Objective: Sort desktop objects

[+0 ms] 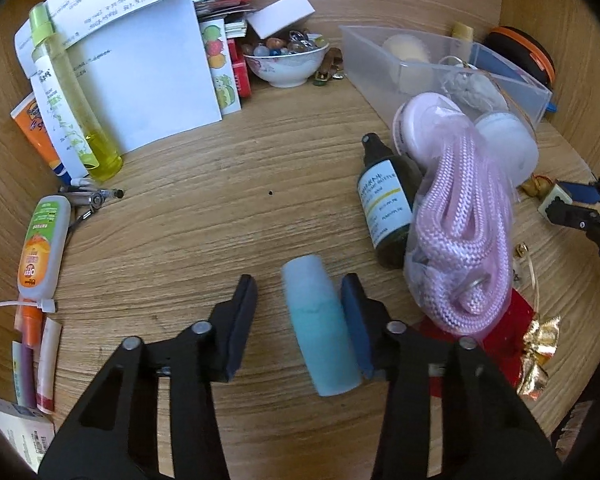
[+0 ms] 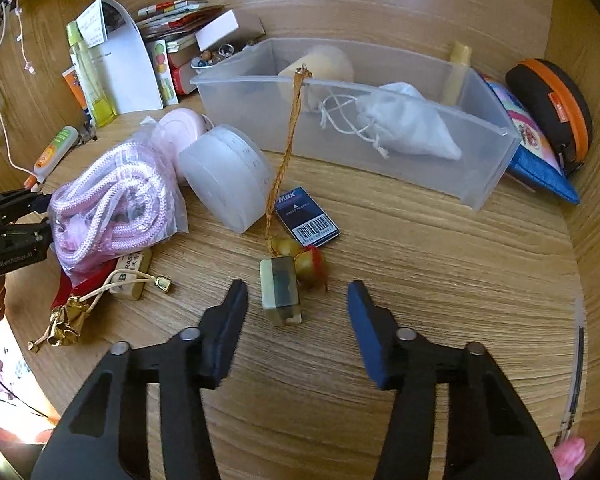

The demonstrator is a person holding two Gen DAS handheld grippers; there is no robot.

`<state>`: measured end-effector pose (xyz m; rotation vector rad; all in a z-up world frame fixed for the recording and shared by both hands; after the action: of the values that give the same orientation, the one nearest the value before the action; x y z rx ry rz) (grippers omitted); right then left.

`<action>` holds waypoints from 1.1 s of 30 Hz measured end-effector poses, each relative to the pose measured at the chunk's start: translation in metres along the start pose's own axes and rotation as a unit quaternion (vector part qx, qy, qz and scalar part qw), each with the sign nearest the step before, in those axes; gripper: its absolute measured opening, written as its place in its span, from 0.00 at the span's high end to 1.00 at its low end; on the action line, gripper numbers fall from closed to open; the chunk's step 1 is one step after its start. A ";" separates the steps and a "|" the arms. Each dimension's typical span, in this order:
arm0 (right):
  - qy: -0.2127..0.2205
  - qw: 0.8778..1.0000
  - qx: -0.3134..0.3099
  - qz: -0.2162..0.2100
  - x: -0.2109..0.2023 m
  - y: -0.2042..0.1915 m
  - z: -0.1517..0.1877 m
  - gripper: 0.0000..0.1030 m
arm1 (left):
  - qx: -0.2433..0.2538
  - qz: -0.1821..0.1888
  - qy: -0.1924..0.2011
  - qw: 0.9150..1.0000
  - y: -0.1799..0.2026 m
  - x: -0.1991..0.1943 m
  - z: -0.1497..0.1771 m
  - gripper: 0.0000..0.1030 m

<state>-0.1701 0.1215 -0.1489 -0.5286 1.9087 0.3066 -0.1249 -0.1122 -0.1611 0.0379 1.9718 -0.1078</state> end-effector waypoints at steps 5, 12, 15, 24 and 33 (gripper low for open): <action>-0.003 1.000 0.003 -0.002 0.004 0.002 0.001 0.73 | -0.015 0.007 0.001 1.000 -0.004 0.002 -0.001 0.70; 0.008 1.000 0.003 0.003 -0.001 0.005 0.002 0.86 | -0.033 0.007 0.004 0.999 -0.010 0.000 0.006 0.76; 0.020 1.000 0.000 0.006 -0.009 0.005 0.003 0.86 | -0.043 0.008 0.006 0.999 -0.013 -0.002 0.010 0.76; 0.044 0.999 -0.005 0.009 -0.031 0.002 0.008 0.86 | -0.060 -0.005 0.029 0.998 -0.021 -0.020 0.018 0.76; 0.071 0.997 -0.003 0.012 -0.055 0.004 0.012 0.86 | -0.059 -0.004 0.064 0.996 -0.021 -0.052 0.014 0.77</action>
<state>-0.1444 0.1421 -0.1027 -0.5444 2.0538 0.2981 -0.0930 -0.1335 -0.1176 -0.0416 2.1023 0.0061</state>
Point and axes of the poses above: each gripper's, at about its wrist camera, not at the fingertips, and x roughly the way its jaws point, y to its right, z to its underside, the point moved 8 cm from there along x, roughly the way its jaws point, and after that the axes turned 13 degrees about -y, right-handed, at the moved point
